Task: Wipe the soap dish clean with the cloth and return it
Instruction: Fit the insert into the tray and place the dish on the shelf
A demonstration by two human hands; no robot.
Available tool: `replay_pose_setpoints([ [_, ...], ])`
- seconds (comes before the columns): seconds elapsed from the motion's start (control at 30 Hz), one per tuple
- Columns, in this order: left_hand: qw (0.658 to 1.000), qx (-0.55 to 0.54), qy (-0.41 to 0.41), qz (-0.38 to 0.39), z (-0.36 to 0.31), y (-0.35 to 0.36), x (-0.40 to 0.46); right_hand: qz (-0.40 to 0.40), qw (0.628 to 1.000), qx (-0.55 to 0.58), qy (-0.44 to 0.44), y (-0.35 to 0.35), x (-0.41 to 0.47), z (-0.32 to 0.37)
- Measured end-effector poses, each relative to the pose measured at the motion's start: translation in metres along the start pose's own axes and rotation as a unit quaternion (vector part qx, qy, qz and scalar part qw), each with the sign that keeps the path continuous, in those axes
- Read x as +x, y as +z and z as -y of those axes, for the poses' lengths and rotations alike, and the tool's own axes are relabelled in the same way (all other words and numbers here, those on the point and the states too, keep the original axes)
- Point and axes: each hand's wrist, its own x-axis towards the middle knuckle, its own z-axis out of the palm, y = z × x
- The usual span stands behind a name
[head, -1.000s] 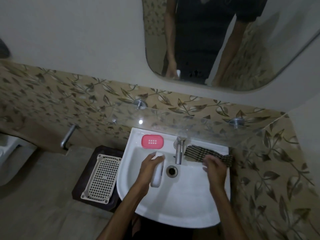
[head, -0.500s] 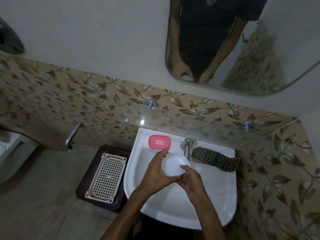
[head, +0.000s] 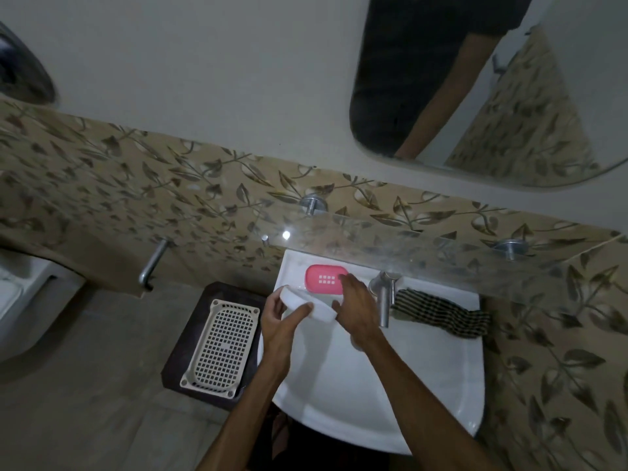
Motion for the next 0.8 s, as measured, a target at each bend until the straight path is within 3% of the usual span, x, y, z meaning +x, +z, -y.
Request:
replay_pose_setpoints([
  [0.07,1.0,0.016,-0.002,-0.003,0.001,-0.004,0.003,0.043,0.993,-0.088,-0.072,0.001,0.022,0.007],
  [0.2,0.999,0.032,0.018,-0.001,0.004,-0.012,0.011,0.07,0.966,-0.212,-0.133,0.004,0.05,0.019],
  [0.33,0.999,0.043,0.02,0.015,0.009,-0.017,0.017,0.077,0.957,-0.246,-0.131,0.011,0.057,0.019],
  [0.47,0.999,0.034,0.019,0.021,0.011,-0.014,0.022,0.075,0.972,-0.195,-0.105,0.008,0.059,0.017],
  [0.53,0.999,0.03,0.014,0.026,0.01,-0.011,0.021,0.055,0.992,-0.102,-0.055,0.001,0.055,0.019],
  [0.6,0.999,0.02,0.01,0.029,0.008,-0.009,0.02,0.056,0.991,0.117,0.044,-0.006,0.045,0.019],
  [0.67,1.0,0.007,0.003,0.029,0.006,-0.007,0.02,0.119,0.915,0.368,0.112,-0.009,0.03,0.015],
  [0.7,0.999,0.0,-0.002,0.033,0.005,-0.005,0.019,0.162,0.875,0.44,0.118,-0.011,0.02,0.009],
  [0.8,0.998,-0.005,-0.009,0.061,-0.001,0.002,0.015,0.238,0.81,0.528,0.09,-0.016,-0.012,-0.004],
])
